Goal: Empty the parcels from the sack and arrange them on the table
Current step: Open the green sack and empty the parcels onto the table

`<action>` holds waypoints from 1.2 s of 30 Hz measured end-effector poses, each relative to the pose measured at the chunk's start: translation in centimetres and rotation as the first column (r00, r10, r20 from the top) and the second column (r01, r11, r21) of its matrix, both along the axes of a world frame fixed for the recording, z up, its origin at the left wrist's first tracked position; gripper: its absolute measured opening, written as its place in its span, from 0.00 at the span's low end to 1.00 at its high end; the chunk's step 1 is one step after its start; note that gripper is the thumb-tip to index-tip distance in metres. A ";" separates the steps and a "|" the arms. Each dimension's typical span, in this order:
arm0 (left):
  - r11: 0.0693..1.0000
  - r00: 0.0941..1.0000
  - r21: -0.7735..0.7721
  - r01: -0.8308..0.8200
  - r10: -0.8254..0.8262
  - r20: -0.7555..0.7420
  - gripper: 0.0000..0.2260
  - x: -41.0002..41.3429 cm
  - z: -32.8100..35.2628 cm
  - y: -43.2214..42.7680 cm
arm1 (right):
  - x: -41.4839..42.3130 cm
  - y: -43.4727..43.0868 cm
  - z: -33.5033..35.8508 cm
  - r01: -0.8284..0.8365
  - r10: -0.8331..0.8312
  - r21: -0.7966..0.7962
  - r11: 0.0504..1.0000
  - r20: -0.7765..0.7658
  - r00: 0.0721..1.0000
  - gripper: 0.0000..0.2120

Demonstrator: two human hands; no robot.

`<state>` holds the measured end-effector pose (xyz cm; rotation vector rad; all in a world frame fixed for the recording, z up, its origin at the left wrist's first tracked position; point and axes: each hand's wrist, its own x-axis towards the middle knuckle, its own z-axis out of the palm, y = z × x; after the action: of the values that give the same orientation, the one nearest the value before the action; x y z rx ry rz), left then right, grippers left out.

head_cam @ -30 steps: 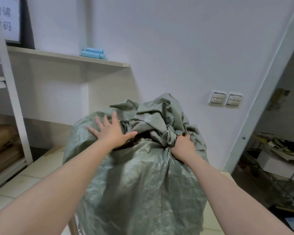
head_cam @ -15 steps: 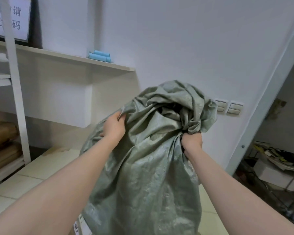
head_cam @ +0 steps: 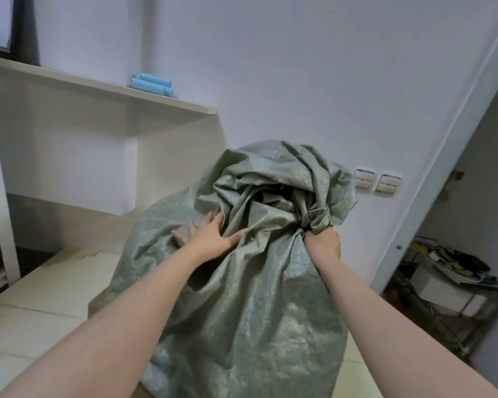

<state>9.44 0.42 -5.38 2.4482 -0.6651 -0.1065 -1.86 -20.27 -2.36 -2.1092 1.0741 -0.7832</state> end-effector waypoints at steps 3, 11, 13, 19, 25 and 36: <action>0.998 1.000 0.063 0.022 -0.022 0.001 0.41 0.1 -1.1 -0.1 | 0.1 -0.7 -0.7 -0.012 0.012 0.015 1.000 -0.032 0.999 0.20; 0.942 0.989 -0.334 -0.022 -0.030 -0.148 0.59 0.6 1.5 -0.8 | -0.2 -1.8 -0.7 -0.022 0.005 0.154 0.988 0.111 0.994 0.16; 0.925 0.984 -0.377 0.037 -0.099 -0.145 0.63 -0.2 2.5 -0.8 | 0.2 -2.2 -0.2 -0.050 -0.016 0.271 0.961 0.236 0.972 0.16; 0.948 0.981 -0.259 0.183 -0.195 -0.022 0.67 -3.5 5.2 -1.9 | 0.0 -0.7 4.6 -0.251 -0.094 0.487 0.837 0.579 0.810 0.17; 0.926 0.982 -0.331 0.185 -0.161 0.098 0.68 -5.4 7.1 -2.3 | -1.3 -0.1 9.6 -0.395 -0.121 0.466 0.792 0.754 0.646 0.12; 0.981 0.983 -0.196 0.003 0.033 0.181 0.62 -8.0 7.6 -3.0 | -5.2 -0.1 8.3 -0.453 -0.089 0.502 0.736 0.736 0.671 0.09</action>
<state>1.41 -2.60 2.23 2.2900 -0.7007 0.1849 -7.04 -20.39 5.93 -1.0870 0.5217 -0.8543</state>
